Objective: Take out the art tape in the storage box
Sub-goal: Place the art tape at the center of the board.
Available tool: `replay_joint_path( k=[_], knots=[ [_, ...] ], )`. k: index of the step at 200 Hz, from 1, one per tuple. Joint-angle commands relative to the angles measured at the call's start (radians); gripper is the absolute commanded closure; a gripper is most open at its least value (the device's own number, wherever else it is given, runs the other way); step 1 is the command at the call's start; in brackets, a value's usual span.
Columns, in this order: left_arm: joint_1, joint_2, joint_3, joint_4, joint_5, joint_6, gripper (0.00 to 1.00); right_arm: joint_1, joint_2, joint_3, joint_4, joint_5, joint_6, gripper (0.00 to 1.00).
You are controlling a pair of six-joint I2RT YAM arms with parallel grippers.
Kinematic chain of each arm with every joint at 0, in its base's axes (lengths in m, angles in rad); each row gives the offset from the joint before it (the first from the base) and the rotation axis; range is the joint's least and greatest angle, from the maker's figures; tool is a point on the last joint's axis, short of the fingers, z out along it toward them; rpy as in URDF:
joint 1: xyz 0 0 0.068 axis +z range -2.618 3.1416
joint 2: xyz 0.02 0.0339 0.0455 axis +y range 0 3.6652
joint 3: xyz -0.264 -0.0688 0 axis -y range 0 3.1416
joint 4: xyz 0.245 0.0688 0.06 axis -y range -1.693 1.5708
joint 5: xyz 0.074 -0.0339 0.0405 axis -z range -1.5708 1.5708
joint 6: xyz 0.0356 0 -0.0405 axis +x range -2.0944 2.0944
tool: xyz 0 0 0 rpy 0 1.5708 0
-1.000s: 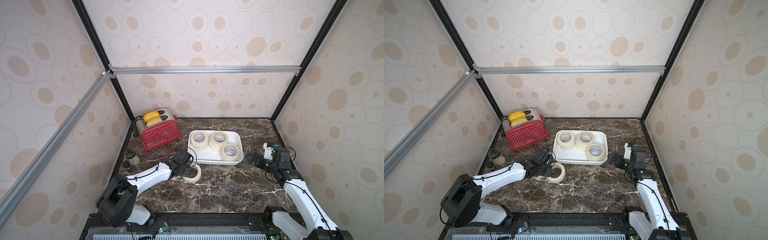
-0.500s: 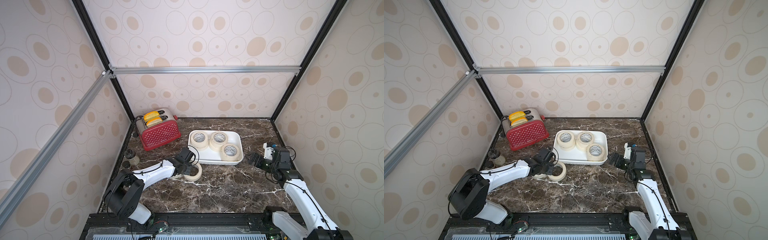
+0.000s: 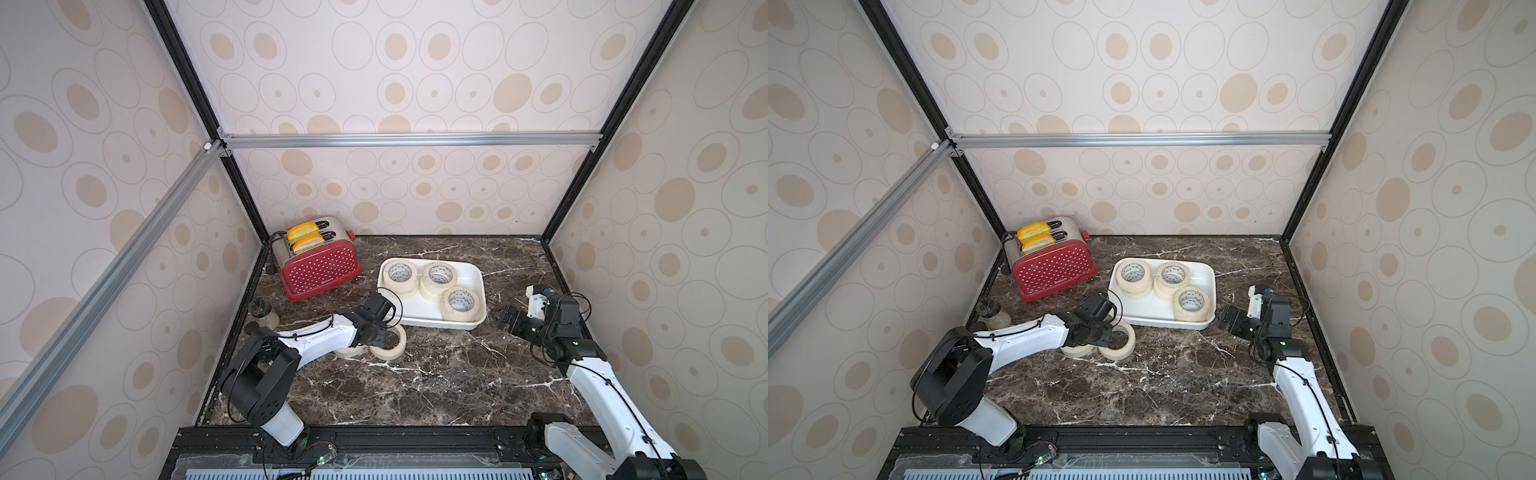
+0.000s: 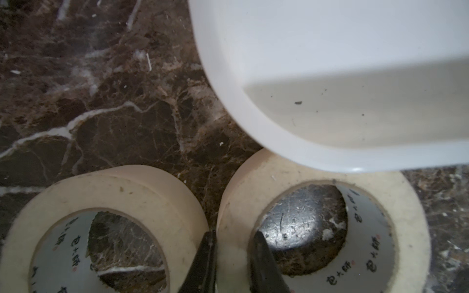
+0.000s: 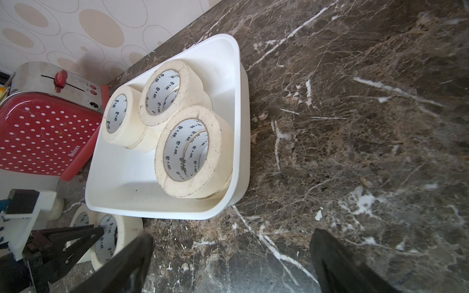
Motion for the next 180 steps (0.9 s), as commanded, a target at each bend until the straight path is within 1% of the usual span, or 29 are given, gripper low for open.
replay_joint_path(
  k=[1, 53, 65, 83, 113, 129, 134, 155, 180],
  knots=[
    [-0.002, 0.004, 0.059, 0.051, -0.031, -0.014, 0.78, 0.005, 0.006, 0.014, -0.004, 0.001, -0.011, 0.0],
    [-0.003, -0.017, 0.059, 0.05, -0.045, -0.007, 0.67, 0.005, 0.048, 0.045, -0.042, -0.032, -0.052, 0.0],
    [-0.002, -0.026, 0.061, 0.046, -0.046, -0.003, 0.67, 0.011, 0.06, 0.061, -0.065, -0.028, -0.067, 0.0],
    [-0.002, -0.044, 0.059, 0.039, -0.055, 0.003, 0.66, 0.041, 0.09, 0.109, -0.12, 0.001, -0.127, 0.0],
    [-0.002, -0.103, 0.042, 0.032, -0.075, 0.013, 0.62, 0.147, 0.171, 0.215, -0.223, 0.099, -0.231, 0.02],
    [-0.002, -0.144, 0.026, 0.024, -0.085, 0.016, 0.55, 0.202, 0.232, 0.276, -0.263, 0.152, -0.278, 0.04],
    [-0.003, -0.157, 0.023, 0.019, -0.089, 0.016, 0.53, 0.242, 0.256, 0.299, -0.277, 0.167, -0.293, 0.05],
    [-0.002, -0.214, 0.001, -0.007, -0.1, 0.018, 0.45, 0.326, 0.367, 0.403, -0.346, 0.231, -0.349, 0.1],
    [-0.002, -0.295, -0.05, -0.016, -0.105, 0.013, 0.35, 0.396, 0.492, 0.503, -0.39, 0.275, -0.389, 0.15]
  ],
)
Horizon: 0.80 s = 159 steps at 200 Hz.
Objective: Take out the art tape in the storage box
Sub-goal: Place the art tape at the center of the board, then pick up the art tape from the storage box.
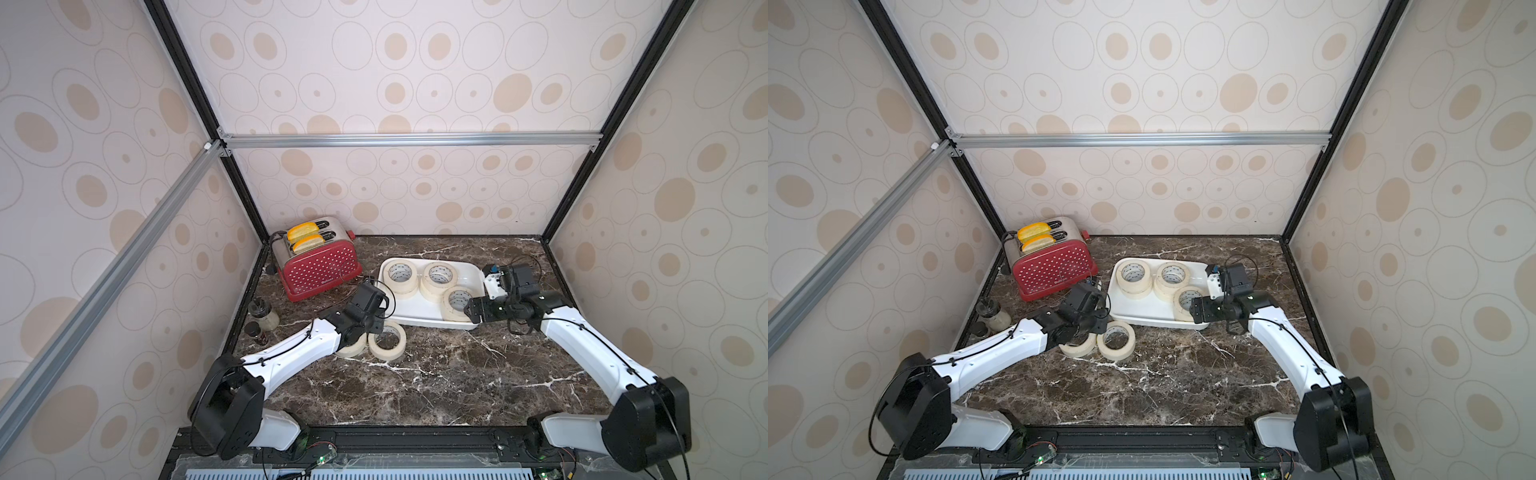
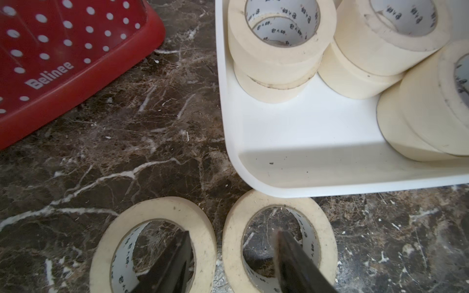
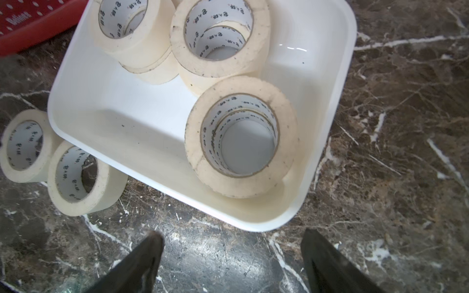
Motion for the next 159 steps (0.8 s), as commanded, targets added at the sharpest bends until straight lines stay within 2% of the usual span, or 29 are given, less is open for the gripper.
replay_joint_path(
  k=[1, 39, 86, 159],
  knots=[
    [-0.002, -0.067, -0.048, -0.044, -0.026, 0.008, 0.35, 0.057, 0.094, 0.08, -0.102, 0.084, -0.081, 0.15],
    [-0.003, -0.188, -0.107, -0.065, -0.032, 0.017, 0.23, 0.102, 0.229, 0.185, -0.1, 0.096, -0.115, 0.18],
    [-0.002, -0.327, -0.179, -0.038, -0.048, 0.048, 0.01, 0.12, 0.362, 0.264, -0.097, 0.091, -0.136, 0.24],
    [-0.002, -0.448, -0.213, -0.009, -0.03, 0.048, 0.01, 0.13, 0.466, 0.318, -0.089, 0.099, -0.165, 0.4]
  ],
)
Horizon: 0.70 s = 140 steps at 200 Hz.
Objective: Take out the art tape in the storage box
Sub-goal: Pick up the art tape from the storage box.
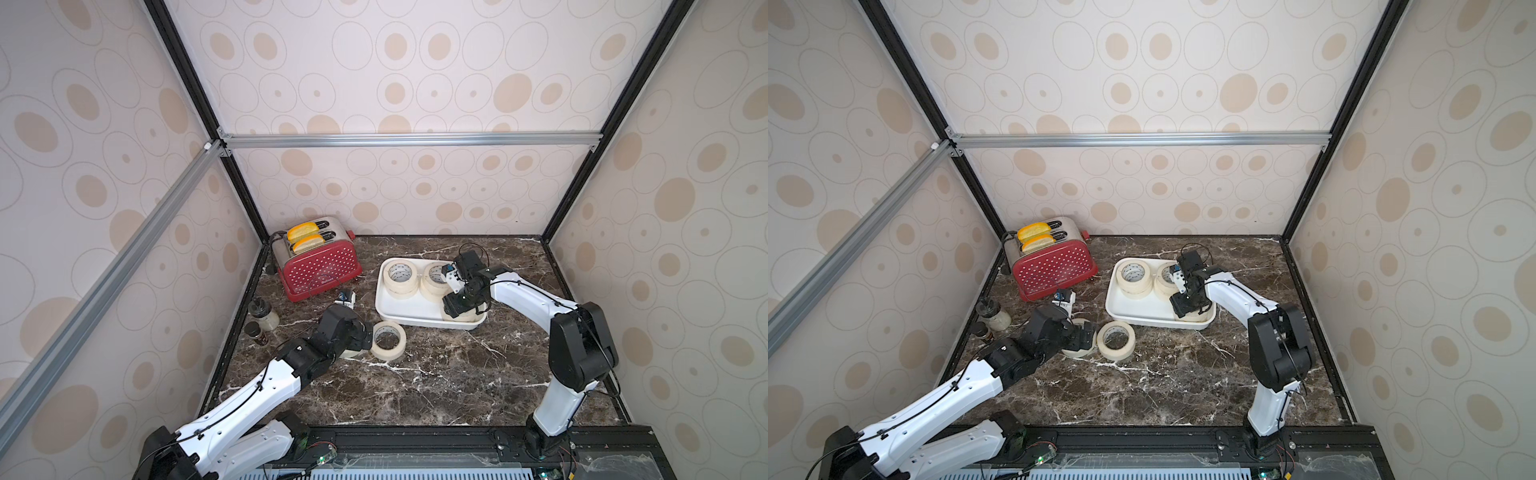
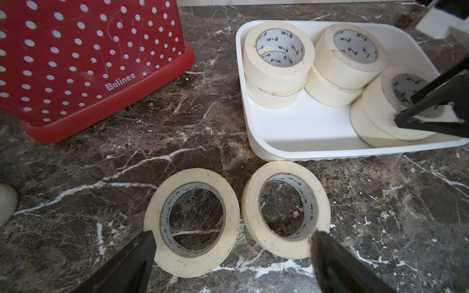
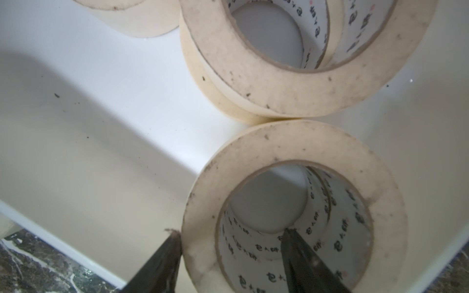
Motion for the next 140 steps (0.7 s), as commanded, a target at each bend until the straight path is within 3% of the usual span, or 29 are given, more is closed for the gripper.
replay_joint_path(
  k=[1, 90, 140],
  knots=[
    [-0.001, -0.037, 0.0, 0.011, -0.007, 0.018, 0.01, 0.012, 0.02, 0.027, -0.011, 0.011, -0.02, 0.41],
    [-0.002, -0.038, 0.018, -0.003, -0.004, 0.03, 0.01, 0.029, 0.001, 0.016, -0.017, 0.006, -0.029, 0.8],
    [-0.001, -0.035, 0.037, -0.012, -0.011, 0.038, 0.01, 0.042, -0.076, 0.011, -0.028, 0.016, -0.027, 0.85]
  ],
)
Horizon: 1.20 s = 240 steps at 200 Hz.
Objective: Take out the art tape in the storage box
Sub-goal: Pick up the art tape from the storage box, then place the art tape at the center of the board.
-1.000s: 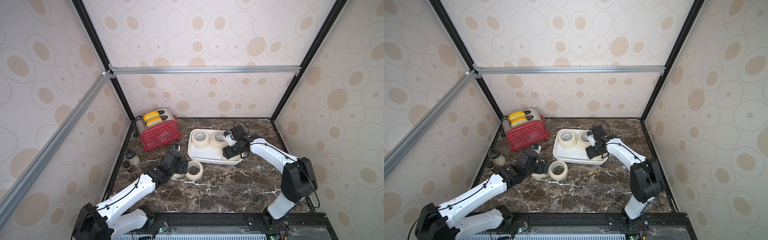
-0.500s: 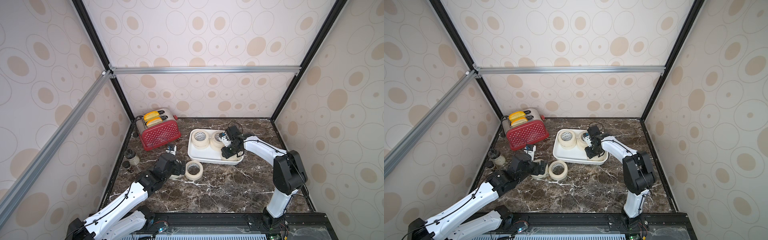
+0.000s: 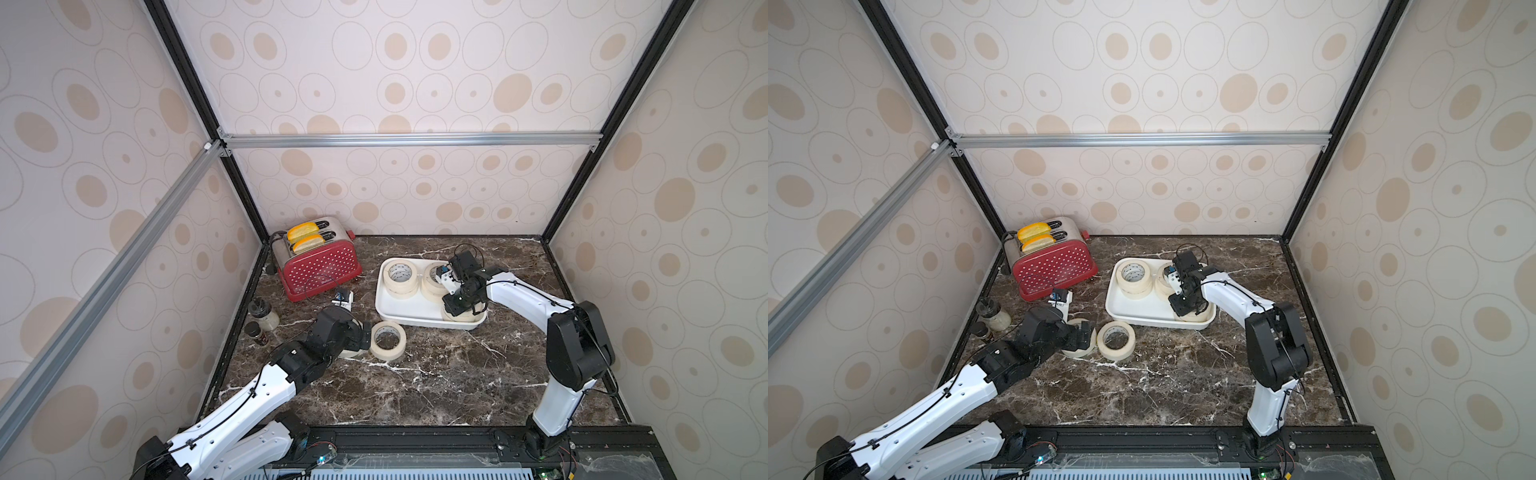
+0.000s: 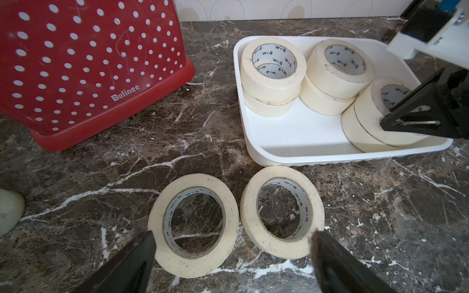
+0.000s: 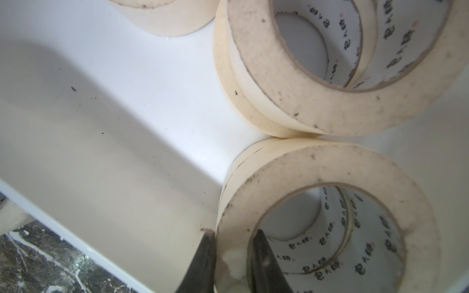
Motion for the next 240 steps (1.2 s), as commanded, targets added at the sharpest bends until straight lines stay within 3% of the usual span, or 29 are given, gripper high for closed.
replay_joint_path(
  k=[1, 59, 128, 194, 240],
  knots=[
    [-0.003, 0.002, 0.038, -0.009, -0.01, 0.022, 0.01, 0.014, -0.076, 0.003, -0.022, 0.02, 0.0, 0.85],
    [-0.003, -0.006, 0.037, -0.006, -0.037, 0.026, 0.01, 0.066, -0.219, -0.016, -0.065, 0.01, 0.024, 0.85],
    [-0.002, -0.018, 0.023, 0.006, -0.059, 0.034, 0.01, 0.215, -0.366, -0.104, -0.049, -0.027, 0.119, 0.85],
    [-0.003, -0.018, 0.014, 0.006, -0.077, 0.031, 0.01, 0.37, -0.367, -0.184, -0.01, -0.02, 0.201, 0.85],
    [-0.002, -0.034, 0.005, 0.002, -0.098, 0.028, 0.01, 0.422, -0.308, -0.214, 0.033, -0.048, 0.227, 0.85]
  ],
)
